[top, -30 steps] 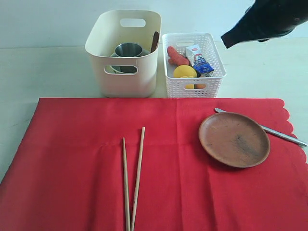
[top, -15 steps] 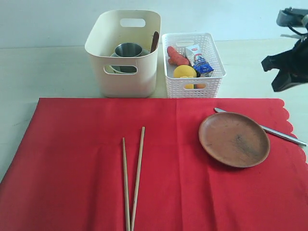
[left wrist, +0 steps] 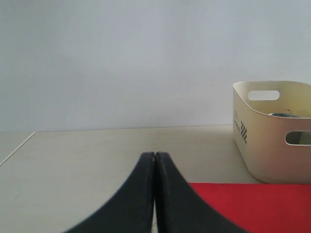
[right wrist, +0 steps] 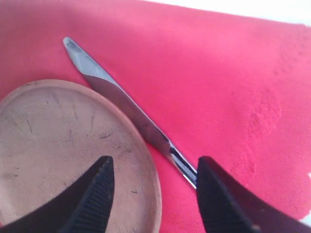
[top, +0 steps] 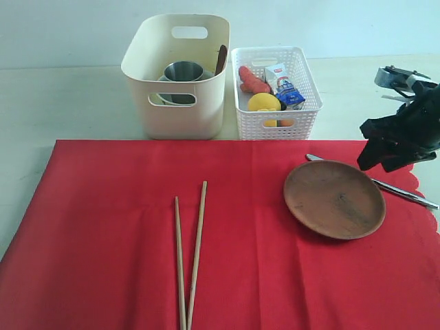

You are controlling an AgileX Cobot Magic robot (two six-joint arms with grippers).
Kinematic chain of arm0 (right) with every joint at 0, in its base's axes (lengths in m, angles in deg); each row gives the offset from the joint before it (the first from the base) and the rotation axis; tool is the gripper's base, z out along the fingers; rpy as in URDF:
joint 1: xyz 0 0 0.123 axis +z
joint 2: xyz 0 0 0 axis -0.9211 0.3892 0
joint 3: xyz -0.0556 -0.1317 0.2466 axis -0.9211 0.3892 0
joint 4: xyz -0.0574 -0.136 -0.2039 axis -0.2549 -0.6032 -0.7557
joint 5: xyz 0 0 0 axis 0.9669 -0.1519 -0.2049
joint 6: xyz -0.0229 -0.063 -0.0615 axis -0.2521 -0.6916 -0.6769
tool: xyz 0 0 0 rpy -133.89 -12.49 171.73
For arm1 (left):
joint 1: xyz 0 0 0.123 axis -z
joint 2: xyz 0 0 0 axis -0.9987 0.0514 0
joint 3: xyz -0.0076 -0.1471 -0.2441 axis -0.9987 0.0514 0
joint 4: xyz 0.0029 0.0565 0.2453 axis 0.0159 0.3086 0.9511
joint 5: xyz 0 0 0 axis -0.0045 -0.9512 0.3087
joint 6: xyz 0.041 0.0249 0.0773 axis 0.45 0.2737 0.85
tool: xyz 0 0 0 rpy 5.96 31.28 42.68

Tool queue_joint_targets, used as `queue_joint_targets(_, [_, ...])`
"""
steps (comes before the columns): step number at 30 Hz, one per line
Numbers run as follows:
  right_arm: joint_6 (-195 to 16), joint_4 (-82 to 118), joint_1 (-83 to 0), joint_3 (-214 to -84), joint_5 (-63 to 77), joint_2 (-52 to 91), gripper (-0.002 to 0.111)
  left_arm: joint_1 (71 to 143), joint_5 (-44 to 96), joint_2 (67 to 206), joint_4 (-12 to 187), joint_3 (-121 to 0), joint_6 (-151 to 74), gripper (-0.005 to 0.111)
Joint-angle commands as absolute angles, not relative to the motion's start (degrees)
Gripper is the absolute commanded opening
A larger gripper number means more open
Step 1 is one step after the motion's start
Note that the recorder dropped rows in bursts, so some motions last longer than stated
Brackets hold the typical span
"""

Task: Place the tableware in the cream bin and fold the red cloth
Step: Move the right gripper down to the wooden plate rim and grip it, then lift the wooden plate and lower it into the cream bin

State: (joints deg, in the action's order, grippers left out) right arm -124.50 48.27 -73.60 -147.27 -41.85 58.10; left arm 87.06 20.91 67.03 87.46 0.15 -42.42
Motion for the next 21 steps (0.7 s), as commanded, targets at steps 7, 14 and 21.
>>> queue_joint_targets(7, [-141.61, 58.54, -73.75, -143.71, -39.59, 57.97, 0.051, 87.09, 20.77, 66.68, 86.68, 0.32, -42.36, 0.003])
queue_joint_targets(14, [-143.02, 57.17, -71.83, -142.73, -38.23, 60.63, 0.051, 87.09, 20.77, 66.68, 86.68, 0.32, -42.36, 0.003])
queue_joint_targets(21, [-145.87, 56.80, -67.28, -142.56, -36.28, 62.55, 0.041, 87.09, 20.77, 66.68, 86.68, 0.32, -42.36, 0.003])
